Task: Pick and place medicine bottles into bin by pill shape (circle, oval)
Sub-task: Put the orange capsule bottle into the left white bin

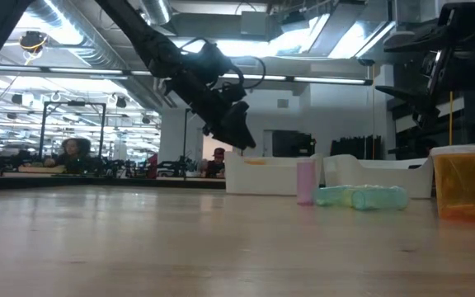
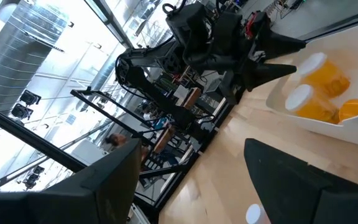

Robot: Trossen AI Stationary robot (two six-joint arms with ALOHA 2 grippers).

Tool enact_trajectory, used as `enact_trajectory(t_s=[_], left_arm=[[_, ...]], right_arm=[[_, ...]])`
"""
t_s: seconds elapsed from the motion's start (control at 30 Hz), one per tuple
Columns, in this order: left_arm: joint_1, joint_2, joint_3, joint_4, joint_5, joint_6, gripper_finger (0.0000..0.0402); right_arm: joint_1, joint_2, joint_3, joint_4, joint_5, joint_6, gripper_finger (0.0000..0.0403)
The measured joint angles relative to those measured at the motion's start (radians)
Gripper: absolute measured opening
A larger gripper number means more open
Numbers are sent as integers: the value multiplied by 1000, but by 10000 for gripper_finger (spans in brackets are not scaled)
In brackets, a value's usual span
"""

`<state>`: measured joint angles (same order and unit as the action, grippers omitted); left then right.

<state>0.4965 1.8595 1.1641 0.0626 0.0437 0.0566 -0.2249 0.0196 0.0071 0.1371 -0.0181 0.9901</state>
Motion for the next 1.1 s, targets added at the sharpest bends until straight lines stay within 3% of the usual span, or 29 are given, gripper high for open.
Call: enact_trajectory(t_s=[0.27, 0.5, 0.63, 0.9, 1.0, 1.1], left_arm=[[-39, -54, 1, 87, 7, 3, 237], [-176, -101, 1, 131, 154, -2, 237], [-276, -108, 2, 128, 169, -2, 237], [-434, -98, 1, 93, 24, -8, 237], [-474, -98, 1, 77, -66, -73, 237], [-506, -98, 1, 82, -93, -165, 237]], right_arm=[[0, 0, 0, 0, -1, 0, 286], [0, 0, 0, -1, -1, 0, 286], [0, 0, 0, -2, -1, 0, 286], [0, 0, 0, -5, -15, -1, 286], [0, 0, 0, -10, -34, -5, 286], [0, 0, 0, -11, -35, -43, 286]])
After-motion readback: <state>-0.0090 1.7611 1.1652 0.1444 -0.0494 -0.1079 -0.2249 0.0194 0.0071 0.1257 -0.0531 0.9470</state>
